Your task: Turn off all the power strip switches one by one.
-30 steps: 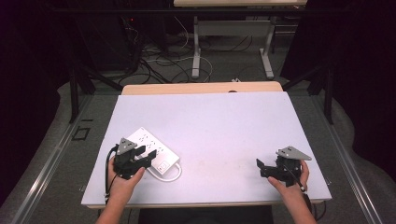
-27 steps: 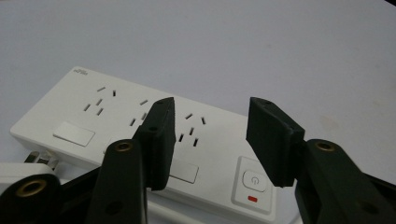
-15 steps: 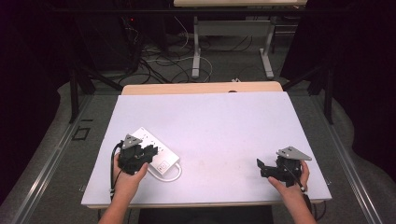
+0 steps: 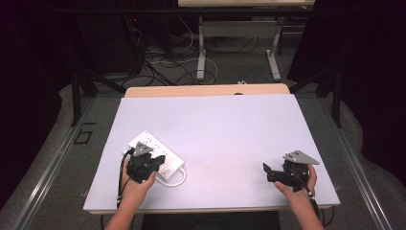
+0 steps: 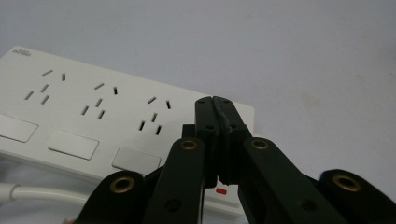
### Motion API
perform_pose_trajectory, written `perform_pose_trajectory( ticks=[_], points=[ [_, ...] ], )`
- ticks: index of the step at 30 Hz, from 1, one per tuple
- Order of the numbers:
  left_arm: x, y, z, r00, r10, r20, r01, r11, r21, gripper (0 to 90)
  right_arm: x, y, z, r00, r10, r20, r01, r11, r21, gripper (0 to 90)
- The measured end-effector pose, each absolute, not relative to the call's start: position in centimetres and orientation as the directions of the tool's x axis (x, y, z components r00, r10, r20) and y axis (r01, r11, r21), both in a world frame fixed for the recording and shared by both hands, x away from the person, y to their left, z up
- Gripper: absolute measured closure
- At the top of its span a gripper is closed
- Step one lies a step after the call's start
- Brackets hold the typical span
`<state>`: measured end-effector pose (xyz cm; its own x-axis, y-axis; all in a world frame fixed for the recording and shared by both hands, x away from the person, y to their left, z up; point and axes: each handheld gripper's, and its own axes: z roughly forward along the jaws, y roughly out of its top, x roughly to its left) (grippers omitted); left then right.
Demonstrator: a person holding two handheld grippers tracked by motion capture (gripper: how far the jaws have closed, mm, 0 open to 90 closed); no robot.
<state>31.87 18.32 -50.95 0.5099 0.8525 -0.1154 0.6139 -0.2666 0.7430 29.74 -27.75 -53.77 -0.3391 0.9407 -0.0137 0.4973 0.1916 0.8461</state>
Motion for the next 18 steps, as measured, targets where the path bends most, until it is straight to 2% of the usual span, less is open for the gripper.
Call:
perform_pose_trajectory(
  ticks=[18],
  points=[
    [31.7,17.1,-52.2,0.545,0.833,-0.097,0.655,-0.351,0.669,90.0,29.8,-27.9,-53.7,-0.337,0.941,-0.014,0.498,0.191,0.846,8.7]
  ],
)
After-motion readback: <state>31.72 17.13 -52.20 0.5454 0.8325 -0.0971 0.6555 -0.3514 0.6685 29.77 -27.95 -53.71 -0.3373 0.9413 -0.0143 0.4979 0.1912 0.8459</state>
